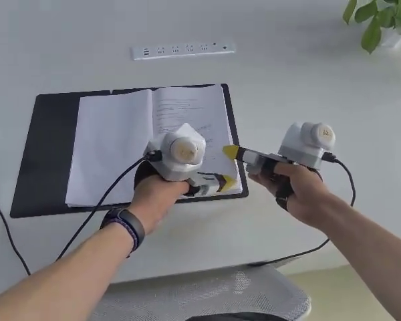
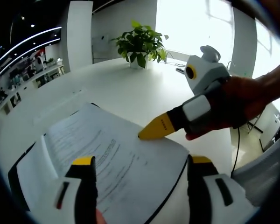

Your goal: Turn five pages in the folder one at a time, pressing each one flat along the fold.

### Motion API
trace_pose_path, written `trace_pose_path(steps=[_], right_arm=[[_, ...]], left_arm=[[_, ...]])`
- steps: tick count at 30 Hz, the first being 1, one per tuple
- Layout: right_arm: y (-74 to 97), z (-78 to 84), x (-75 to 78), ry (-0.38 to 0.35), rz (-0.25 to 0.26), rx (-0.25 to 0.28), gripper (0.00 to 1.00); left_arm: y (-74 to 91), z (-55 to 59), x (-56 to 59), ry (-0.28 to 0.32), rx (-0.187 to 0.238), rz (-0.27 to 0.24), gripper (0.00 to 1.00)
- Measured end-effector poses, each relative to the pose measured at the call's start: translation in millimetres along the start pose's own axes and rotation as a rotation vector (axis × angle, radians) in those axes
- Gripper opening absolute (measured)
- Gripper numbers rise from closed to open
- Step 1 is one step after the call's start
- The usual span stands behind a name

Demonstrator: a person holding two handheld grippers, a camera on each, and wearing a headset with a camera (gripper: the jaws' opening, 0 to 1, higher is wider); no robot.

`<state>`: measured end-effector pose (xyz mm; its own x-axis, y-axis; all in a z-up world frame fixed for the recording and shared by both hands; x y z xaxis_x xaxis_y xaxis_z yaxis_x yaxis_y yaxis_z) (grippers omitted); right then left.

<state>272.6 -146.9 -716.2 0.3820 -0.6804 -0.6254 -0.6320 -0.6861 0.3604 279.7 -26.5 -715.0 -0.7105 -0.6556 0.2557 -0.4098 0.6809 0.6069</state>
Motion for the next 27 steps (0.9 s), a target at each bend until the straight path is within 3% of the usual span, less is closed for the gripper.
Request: trace_pose_path(steps=[10, 17, 27], right_arm=[[-3.5, -8.4, -11.6, 0.006, -0.018, 0.021, 0.00], [-9.7, -18.1, -25.1, 0.024, -0.043, 0.040, 0.00], [-23.3, -31.3, -51.5, 0.063, -0.095, 0.057, 0.00]], left_arm=[[23.4, -8.7, -7.6, 0.010, 0.045, -0.011, 0.82], [46.2, -11.0, -21.3, 0.025, 0.077, -0.037, 0.82], [84.0, -3.3, -47.9, 0.072, 0.116, -0.081, 0.83]])
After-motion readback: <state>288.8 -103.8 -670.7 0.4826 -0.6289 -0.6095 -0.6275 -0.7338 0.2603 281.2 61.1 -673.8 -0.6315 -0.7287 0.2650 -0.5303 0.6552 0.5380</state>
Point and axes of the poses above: the centre of the closed fingertips' face, and the gripper's own axes: y roughly backward along the fingers, x roughly to its right, z roughly out of its underside, the point moved 8 cm from there along y, roughly backward along the fingers, and after that the axes turned 13 degrees about y, right-handed, at the moved point
